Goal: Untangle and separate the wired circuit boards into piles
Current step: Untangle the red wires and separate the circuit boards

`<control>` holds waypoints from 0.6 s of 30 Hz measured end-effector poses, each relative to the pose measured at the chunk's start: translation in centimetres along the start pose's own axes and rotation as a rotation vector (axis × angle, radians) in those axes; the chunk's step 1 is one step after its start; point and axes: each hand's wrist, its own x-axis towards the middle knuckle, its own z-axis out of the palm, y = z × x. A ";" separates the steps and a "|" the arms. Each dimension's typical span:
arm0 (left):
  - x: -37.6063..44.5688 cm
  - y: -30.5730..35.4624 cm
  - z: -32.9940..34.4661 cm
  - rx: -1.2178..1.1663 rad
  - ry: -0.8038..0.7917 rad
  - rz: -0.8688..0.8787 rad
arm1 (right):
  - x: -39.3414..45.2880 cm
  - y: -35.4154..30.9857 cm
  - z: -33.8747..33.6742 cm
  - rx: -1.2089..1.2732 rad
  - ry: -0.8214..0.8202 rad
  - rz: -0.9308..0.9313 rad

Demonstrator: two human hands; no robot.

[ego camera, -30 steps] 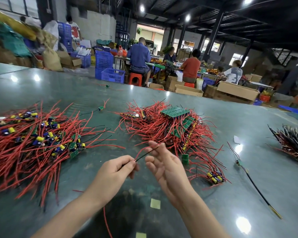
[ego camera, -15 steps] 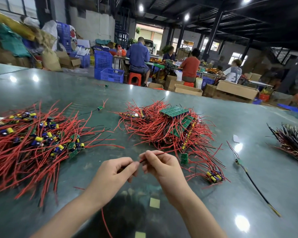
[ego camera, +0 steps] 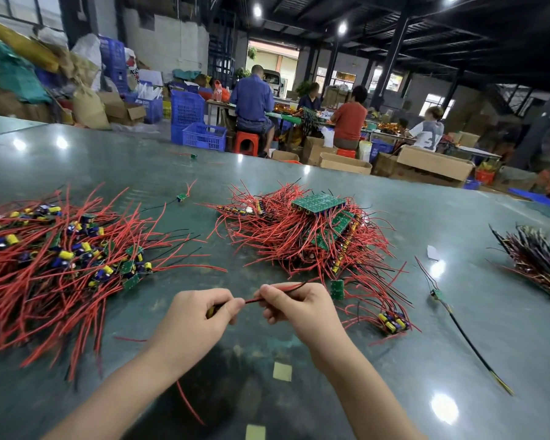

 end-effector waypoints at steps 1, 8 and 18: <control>0.1 0.0 -0.1 0.002 0.000 0.000 | 0.0 -0.1 -0.1 0.029 -0.011 0.008; 0.2 -0.3 -0.6 -0.019 0.059 0.011 | 0.6 -0.5 -1.5 0.244 0.161 0.027; 0.8 -1.0 -1.2 -0.163 -0.005 -0.050 | 0.3 -1.1 -1.5 0.498 0.065 0.062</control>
